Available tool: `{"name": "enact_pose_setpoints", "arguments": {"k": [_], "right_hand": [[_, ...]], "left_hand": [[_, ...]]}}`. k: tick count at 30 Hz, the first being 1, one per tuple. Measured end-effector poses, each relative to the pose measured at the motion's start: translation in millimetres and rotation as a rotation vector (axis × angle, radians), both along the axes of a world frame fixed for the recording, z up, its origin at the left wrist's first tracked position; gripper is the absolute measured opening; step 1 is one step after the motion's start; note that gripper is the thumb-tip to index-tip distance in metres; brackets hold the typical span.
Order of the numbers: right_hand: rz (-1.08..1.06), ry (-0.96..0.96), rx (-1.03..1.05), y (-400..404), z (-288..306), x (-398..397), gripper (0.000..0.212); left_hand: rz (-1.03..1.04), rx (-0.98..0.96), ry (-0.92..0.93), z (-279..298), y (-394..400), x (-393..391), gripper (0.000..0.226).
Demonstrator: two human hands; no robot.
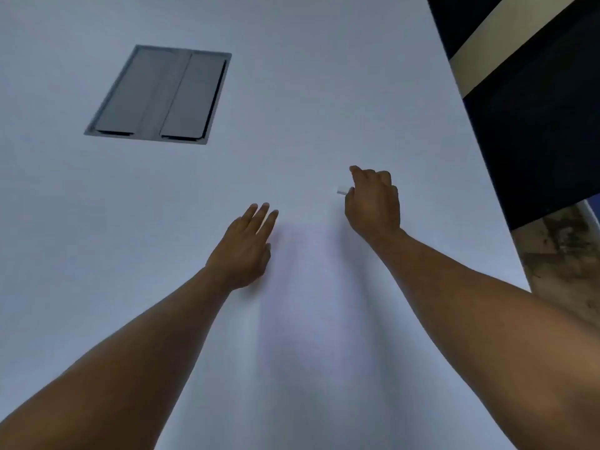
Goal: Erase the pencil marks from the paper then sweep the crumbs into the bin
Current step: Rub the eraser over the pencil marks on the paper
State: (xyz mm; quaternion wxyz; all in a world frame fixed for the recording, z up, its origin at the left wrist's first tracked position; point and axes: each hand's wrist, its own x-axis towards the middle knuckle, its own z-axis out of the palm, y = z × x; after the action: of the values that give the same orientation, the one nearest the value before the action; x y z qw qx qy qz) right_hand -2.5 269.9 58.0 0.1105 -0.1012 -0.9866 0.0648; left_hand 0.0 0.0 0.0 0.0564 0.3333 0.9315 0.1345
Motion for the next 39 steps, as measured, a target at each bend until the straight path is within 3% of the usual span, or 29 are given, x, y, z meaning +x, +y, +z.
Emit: {"name": "enact_pose_setpoints", "arguments": {"k": [7, 15, 24, 28, 33, 39], "right_hand": [[-0.049, -0.142, -0.086, 10.0, -36.9, -26.1, 0.041], [-0.039, -0.224, -0.130, 8.2, -70.4, -31.6, 0.036], [-0.150, -0.161, -0.181, 22.5, -83.5, -52.0, 0.033], [-0.243, -0.063, -0.402, 25.9, -83.5, -56.3, 0.025], [-0.398, 0.215, -0.778, -3.7, -63.8, -32.0, 0.015], [-0.394, 0.148, -1.006, -44.9, -76.1, 18.8, 0.037]], "left_hand": [[0.013, -0.079, -0.081, -30.4, -9.8, -3.1, 0.086], [0.045, -0.118, -0.084, -44.2, -12.9, -16.0, 0.082], [0.093, -0.056, -0.071, -51.3, 5.3, -23.4, 0.084], [0.093, -0.032, -0.063, -53.0, 11.8, -24.8, 0.081], [0.019, 0.025, -0.045, -58.0, 15.4, -18.8, 0.078], [0.056, 0.045, -0.059, -60.4, 15.9, -14.1, 0.087]]}}
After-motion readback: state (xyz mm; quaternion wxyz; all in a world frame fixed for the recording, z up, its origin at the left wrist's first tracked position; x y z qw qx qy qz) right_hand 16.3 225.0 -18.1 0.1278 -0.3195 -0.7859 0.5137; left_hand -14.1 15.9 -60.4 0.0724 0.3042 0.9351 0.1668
